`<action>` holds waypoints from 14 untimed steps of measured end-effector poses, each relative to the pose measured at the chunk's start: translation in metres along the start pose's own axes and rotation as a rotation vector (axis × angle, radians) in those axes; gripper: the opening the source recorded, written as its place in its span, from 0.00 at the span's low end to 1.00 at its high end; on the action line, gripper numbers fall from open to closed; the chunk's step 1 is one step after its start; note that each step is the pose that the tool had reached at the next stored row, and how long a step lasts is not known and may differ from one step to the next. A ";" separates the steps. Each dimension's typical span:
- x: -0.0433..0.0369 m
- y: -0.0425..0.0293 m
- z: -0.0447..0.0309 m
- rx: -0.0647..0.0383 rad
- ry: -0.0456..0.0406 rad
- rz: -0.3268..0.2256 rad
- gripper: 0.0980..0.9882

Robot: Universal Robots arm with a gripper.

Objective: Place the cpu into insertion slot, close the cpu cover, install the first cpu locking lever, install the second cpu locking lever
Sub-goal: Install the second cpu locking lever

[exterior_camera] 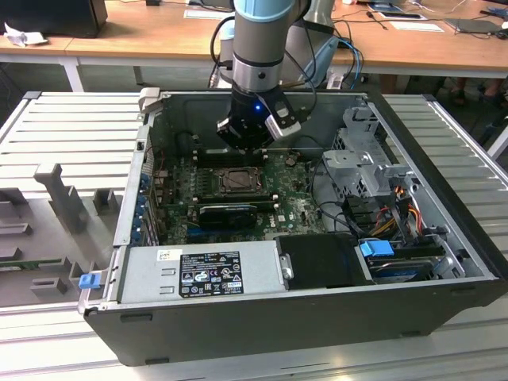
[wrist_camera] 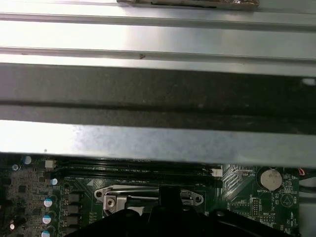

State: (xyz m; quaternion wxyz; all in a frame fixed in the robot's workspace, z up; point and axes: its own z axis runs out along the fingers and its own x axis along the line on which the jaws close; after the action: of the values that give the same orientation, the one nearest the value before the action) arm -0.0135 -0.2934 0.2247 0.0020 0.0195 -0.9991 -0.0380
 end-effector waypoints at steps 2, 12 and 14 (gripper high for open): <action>0.0000 0.0004 -0.0050 0.000 -0.0001 0.000 0.01; 0.0003 -0.0068 -0.0108 0.000 0.0000 0.000 0.01; 0.0004 -0.0089 -0.0116 0.000 0.0000 0.000 0.01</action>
State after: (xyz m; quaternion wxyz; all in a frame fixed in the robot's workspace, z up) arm -0.0135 -0.3032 0.2355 0.0020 0.0194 -0.9991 -0.0380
